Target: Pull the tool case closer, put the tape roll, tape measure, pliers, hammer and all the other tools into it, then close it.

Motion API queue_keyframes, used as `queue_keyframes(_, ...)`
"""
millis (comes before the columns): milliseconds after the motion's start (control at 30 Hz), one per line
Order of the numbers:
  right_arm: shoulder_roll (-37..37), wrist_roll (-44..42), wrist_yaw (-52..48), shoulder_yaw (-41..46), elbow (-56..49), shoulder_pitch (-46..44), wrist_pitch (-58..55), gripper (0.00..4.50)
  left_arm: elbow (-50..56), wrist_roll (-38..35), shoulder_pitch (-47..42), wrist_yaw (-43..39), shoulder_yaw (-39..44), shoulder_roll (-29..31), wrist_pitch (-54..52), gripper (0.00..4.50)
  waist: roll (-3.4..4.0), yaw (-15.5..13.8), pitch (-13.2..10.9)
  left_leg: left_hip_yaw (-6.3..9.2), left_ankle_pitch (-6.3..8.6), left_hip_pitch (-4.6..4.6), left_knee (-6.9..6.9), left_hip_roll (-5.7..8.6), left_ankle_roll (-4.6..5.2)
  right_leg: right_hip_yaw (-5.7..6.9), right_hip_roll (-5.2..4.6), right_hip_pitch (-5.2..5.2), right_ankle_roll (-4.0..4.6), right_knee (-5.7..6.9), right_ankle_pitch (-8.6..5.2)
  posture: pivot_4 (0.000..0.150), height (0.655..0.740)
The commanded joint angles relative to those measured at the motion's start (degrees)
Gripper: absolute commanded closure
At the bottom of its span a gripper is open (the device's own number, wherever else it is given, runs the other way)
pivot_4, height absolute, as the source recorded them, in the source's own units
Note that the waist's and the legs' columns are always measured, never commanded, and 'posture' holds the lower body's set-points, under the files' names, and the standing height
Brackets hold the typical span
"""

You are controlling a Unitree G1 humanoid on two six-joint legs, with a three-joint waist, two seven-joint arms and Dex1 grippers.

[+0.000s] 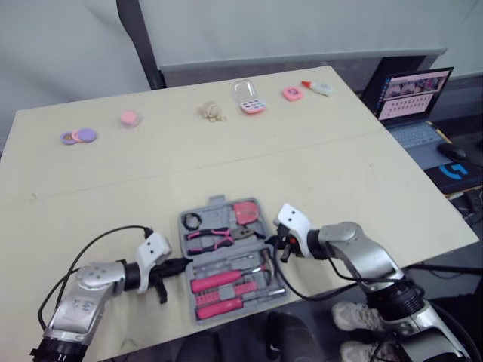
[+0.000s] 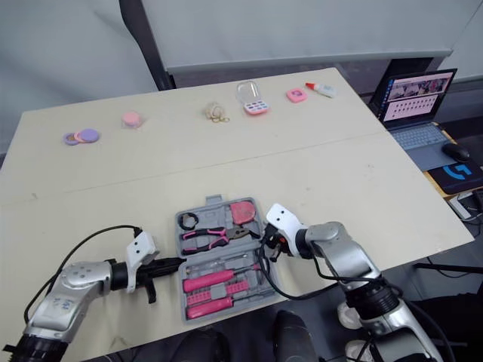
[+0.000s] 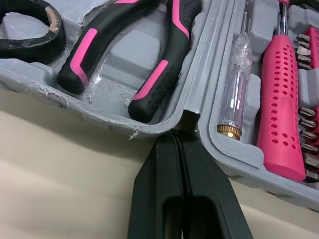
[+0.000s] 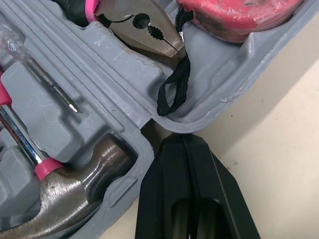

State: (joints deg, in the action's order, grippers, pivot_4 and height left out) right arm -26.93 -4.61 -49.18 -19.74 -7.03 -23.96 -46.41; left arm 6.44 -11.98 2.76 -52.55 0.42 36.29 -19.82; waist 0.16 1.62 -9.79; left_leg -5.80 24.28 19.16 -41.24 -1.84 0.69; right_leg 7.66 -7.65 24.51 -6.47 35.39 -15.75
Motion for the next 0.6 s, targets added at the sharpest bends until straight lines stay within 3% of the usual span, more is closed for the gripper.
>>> queue_keyframes(33, 1.38, -2.1, -0.26, -1.35, -3.64, 0.81, -0.34, 4.47, 1.68, -0.68, 1.18, -0.5, -2.01, -0.24, -0.64, 4.5, 0.0, -0.02, 0.0, 0.02, 0.0, 0.0, 0.0, 0.0, 0.0, 0.0, 0.0, 0.0, 0.0, 0.0, 0.0, 0.15, 0.7287)
queue_keyframes(600, 1.43, -2.19, -0.36, -1.42, -4.54, 1.32, -1.11, 4.47, 2.32, -0.7, 2.81, -0.04, -1.9, -0.07, -0.32, 4.5, 0.01, 0.01, 0.0, 0.29, 0.0, 0.0, 0.01, 0.0, 0.0, -0.01, 0.0, 0.01, 0.0, -0.01, 0.0, 0.15, 0.7287)
